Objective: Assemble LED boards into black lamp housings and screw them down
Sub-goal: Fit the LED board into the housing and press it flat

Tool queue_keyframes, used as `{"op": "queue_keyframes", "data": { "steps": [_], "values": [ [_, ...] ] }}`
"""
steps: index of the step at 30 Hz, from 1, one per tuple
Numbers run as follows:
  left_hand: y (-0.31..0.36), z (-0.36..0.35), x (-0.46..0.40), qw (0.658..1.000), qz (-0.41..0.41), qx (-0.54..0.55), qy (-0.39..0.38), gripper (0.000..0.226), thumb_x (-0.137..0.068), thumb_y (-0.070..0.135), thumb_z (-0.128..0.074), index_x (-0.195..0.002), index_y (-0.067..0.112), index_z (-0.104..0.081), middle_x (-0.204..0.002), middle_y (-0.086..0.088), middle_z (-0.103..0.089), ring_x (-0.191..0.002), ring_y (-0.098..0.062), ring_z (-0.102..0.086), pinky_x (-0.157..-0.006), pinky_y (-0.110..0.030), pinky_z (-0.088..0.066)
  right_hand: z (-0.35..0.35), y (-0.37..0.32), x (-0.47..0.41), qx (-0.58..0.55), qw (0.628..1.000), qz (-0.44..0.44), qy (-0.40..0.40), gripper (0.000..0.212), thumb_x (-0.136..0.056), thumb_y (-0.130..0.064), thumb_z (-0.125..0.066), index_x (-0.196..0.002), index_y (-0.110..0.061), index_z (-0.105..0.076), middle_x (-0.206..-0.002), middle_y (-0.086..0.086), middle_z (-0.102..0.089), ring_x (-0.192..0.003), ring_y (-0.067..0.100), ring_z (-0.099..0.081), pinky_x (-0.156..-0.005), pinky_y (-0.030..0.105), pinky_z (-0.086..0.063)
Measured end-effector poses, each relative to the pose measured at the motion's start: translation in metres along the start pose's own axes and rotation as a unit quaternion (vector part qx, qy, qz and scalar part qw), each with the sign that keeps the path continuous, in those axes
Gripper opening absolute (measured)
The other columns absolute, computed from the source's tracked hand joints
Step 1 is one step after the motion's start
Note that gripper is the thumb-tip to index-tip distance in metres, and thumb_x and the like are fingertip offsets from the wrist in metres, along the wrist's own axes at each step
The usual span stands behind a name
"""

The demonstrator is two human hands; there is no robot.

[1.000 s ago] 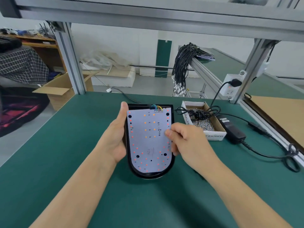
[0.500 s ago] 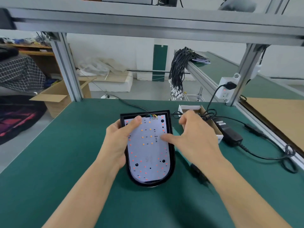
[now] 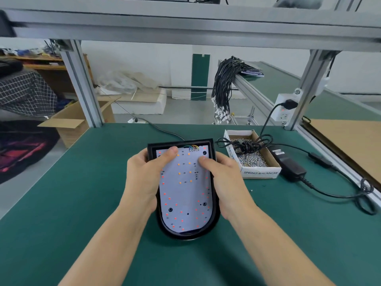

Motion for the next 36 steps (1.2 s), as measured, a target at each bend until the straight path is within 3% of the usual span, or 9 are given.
{"op": "queue_keyframes", "data": {
  "steps": [7,12,17,20,23,27,29,33,36],
  "values": [
    [-0.003,-0.003,0.002,1.0,-0.005,-0.025,0.015,0.009,-0.078,0.016,-0.078,-0.069,0.018,-0.075,-0.079,-0.006,-0.076,-0.068,-0.023,-0.073,-0.058,-0.033,-0.059,0.005,-0.007,0.005,0.021,0.995,0.075,0.056,0.026,-0.084,-0.01,-0.065,-0.067,0.0,-0.048,-0.065,0.006,-0.041,-0.061,0.016,-0.038,-0.058,0.026,-0.032],
    [-0.002,0.002,0.003,0.997,-0.026,-0.067,0.026,0.008,-0.078,0.011,-0.077,-0.072,0.016,-0.075,-0.08,-0.007,-0.075,-0.071,-0.025,-0.072,-0.068,-0.042,-0.06,0.004,-0.009,0.007,0.059,0.993,0.087,0.044,0.035,-0.074,-0.023,-0.066,-0.068,0.004,-0.044,-0.067,0.007,-0.038,-0.064,0.019,-0.035,-0.062,0.033,-0.03],
    [0.002,-0.005,0.007,0.997,-0.036,-0.063,-0.036,0.012,-0.076,0.007,-0.076,-0.082,0.018,-0.075,-0.087,-0.004,-0.076,-0.079,-0.023,-0.074,-0.064,-0.03,-0.058,0.012,-0.004,0.003,0.043,0.993,0.106,0.04,0.026,-0.087,-0.012,-0.066,-0.066,-0.005,-0.053,-0.067,0.007,-0.043,-0.064,0.018,-0.039,-0.061,0.033,-0.033],
    [-0.005,-0.008,0.011,0.998,0.029,-0.002,-0.056,0.028,-0.069,0.004,-0.076,-0.097,0.004,-0.07,-0.094,-0.014,-0.075,-0.08,-0.028,-0.073,-0.066,-0.037,-0.061,0.013,-0.003,0.005,0.006,0.992,0.124,0.036,0.018,-0.088,-0.009,-0.065,-0.075,0.001,-0.057,-0.072,0.012,-0.05,-0.068,0.022,-0.044,-0.061,0.037,-0.038],
    [-0.011,-0.004,0.014,0.993,0.087,0.011,-0.082,0.039,-0.065,0.014,-0.076,-0.102,0.003,-0.071,-0.099,-0.015,-0.074,-0.087,-0.031,-0.072,-0.072,-0.041,-0.061,0.013,-0.003,0.011,0.009,0.991,0.13,-0.019,0.003,-0.087,-0.011,-0.068,-0.084,-0.01,-0.068,-0.079,0.005,-0.068,-0.072,0.019,-0.061,-0.067,0.034,-0.05],
    [-0.005,0.011,0.022,0.985,0.082,0.024,-0.152,0.036,-0.055,0.008,-0.085,-0.09,0.009,-0.078,-0.101,-0.016,-0.074,-0.088,-0.028,-0.073,-0.068,-0.033,-0.059,0.018,-0.01,0.008,0.008,0.974,0.055,-0.218,0.065,-0.082,-0.062,-0.055,-0.119,-0.009,-0.063,-0.12,0.008,-0.066,-0.099,0.022,-0.062,-0.084,0.039,-0.047],
    [-0.005,0.016,0.028,0.977,0.079,0.029,-0.197,0.043,-0.053,0.014,-0.09,-0.093,0.009,-0.078,-0.101,-0.017,-0.073,-0.088,-0.027,-0.073,-0.069,-0.031,-0.058,0.016,-0.014,0.002,0.021,0.968,0.061,-0.244,0.044,-0.088,-0.046,-0.057,-0.126,-0.023,-0.06,-0.133,-0.002,-0.06,-0.108,0.015,-0.061,-0.092,0.038,-0.05],
    [0.005,0.014,0.039,0.956,0.064,0.046,-0.281,0.064,-0.045,0.028,-0.094,-0.099,0.002,-0.074,-0.099,-0.022,-0.072,-0.087,-0.031,-0.072,-0.073,-0.034,-0.057,-0.031,0.008,0.013,0.216,0.874,0.079,-0.428,0.06,-0.086,-0.001,-0.06,-0.133,-0.037,-0.052,-0.14,-0.012,-0.053,-0.121,0.019,-0.058,-0.101,0.032,-0.047],
    [0.025,0.038,0.032,0.976,0.02,0.084,-0.2,0.06,-0.029,0.035,-0.096,-0.083,0.013,-0.079,-0.079,-0.01,-0.075,-0.068,-0.02,-0.072,-0.059,-0.026,-0.057,-0.022,0.023,-0.007,0.442,0.836,0.091,-0.311,0.046,-0.085,-0.01,-0.066,-0.126,-0.028,-0.055,-0.125,-0.008,-0.06,-0.084,0.01,-0.066,-0.084,0.025,-0.048]
  ]
}}
Point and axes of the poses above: each hand's wrist, its own x-axis away from the middle knuckle, its own z-axis out of the back of the hand, y = z × x, the point moved 6 cm from there along -x, towards the middle knuckle
